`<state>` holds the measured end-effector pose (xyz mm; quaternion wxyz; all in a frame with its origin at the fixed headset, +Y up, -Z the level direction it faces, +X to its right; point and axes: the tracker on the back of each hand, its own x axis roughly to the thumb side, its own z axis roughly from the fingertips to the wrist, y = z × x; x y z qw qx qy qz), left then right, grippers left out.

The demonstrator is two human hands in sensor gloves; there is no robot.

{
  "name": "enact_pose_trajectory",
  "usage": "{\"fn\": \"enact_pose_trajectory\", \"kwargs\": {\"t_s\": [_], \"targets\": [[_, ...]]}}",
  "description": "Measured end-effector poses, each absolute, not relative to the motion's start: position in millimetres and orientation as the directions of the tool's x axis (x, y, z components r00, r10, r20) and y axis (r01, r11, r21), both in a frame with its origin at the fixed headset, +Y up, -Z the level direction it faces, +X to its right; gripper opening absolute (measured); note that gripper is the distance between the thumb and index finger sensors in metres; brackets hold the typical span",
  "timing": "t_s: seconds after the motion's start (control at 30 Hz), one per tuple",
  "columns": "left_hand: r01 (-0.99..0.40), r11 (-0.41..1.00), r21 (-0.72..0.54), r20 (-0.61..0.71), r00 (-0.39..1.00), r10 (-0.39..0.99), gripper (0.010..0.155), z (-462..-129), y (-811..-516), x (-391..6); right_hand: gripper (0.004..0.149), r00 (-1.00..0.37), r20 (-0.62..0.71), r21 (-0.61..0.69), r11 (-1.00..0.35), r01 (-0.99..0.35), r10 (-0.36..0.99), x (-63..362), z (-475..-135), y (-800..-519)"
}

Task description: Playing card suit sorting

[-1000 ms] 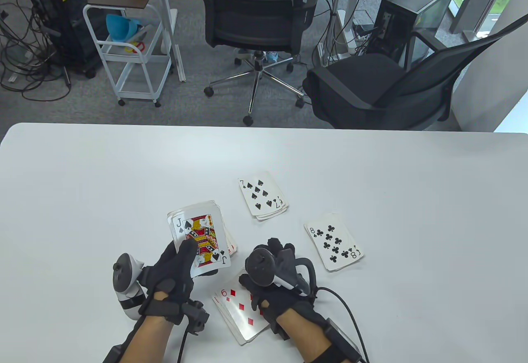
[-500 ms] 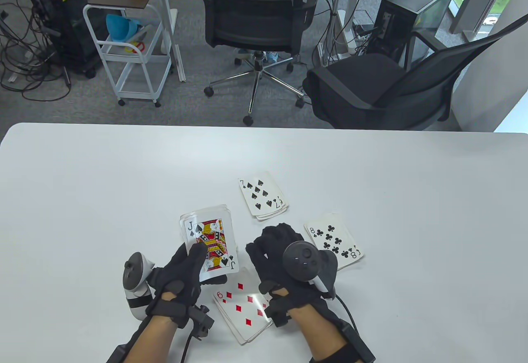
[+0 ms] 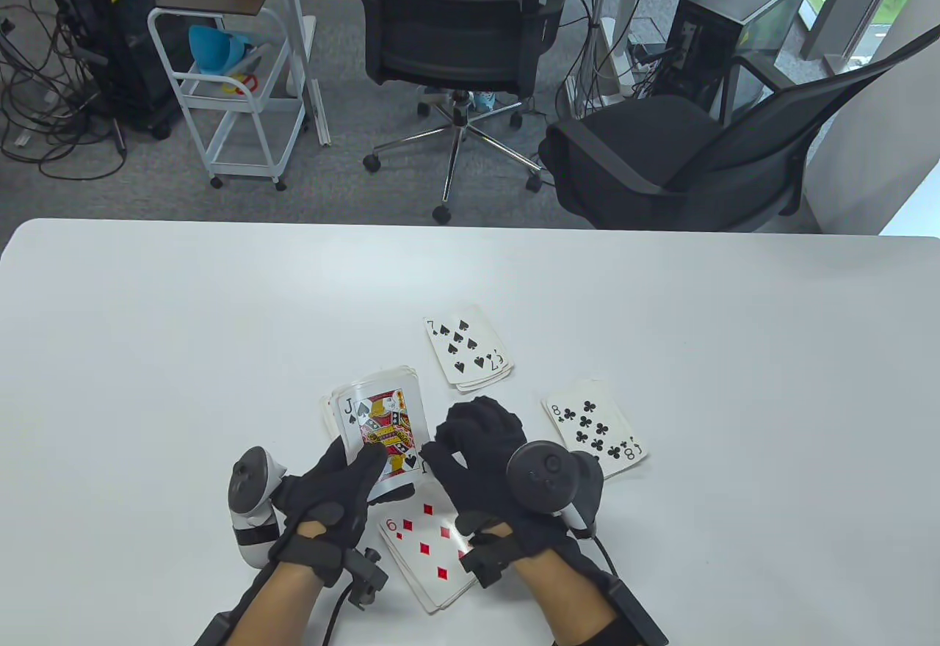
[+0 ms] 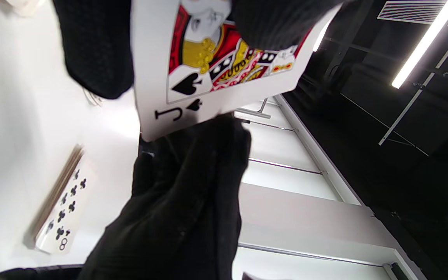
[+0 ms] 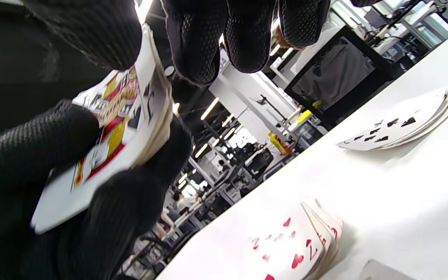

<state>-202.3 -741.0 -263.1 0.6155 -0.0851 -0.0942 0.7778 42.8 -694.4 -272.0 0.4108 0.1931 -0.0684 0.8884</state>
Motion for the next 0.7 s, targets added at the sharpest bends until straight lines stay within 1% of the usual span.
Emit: {"fn": "enact_pose_trajectory", "kwargs": {"t_s": [0.07,0.2,0.27,0.33,0.43,0.53,0.63,0.7], "targets": [[-0.940,-0.239,-0.243,-0.017,-0.242,0.970,0.052,-263.2,-741.7,-202.4,0.056,-0.613,0.418,0.040,-0.687,-0.725,0.671,37.2,-269.2,-694.9],[-0.940,-0.260,-0.222,-0.018,-0.262,0.965,0.051,-262.4,-742.5,-203.1,0.058,-0.652,0.456,-0.016,-0.727,-0.687,0.606,30.1,-264.5,-694.5],[-0.942,-0.260,-0.214,-0.016,-0.263,0.965,0.050,-262.1,-742.1,-203.0,0.056,-0.652,0.461,-0.046,-0.718,-0.695,0.602,28.7,-262.9,-694.7],[-0.944,-0.261,-0.202,-0.014,-0.263,0.965,0.050,-261.9,-742.1,-203.2,0.052,-0.643,0.458,-0.039,-0.709,-0.704,0.614,28.0,-262.8,-694.6],[-0.941,-0.277,-0.197,-0.023,-0.278,0.960,0.050,-261.8,-742.9,-203.8,0.046,-0.606,0.458,-0.051,-0.662,-0.748,0.650,28.7,-262.0,-693.6],[-0.932,-0.303,-0.200,-0.039,-0.302,0.953,0.051,-261.9,-743.9,-202.6,0.040,-0.614,0.470,-0.108,-0.650,-0.753,0.633,30.7,-261.1,-691.3],[-0.924,-0.324,-0.203,-0.055,-0.320,0.946,0.053,-261.1,-744.9,-201.2,0.037,-0.618,0.466,-0.115,-0.650,-0.751,0.633,31.9,-262.5,-691.3],[-0.914,-0.351,-0.202,-0.065,-0.345,0.936,0.054,-260.9,-744.3,-200.7,0.038,-0.628,0.450,-0.120,-0.654,-0.747,0.634,34.2,-265.7,-692.4]]}}
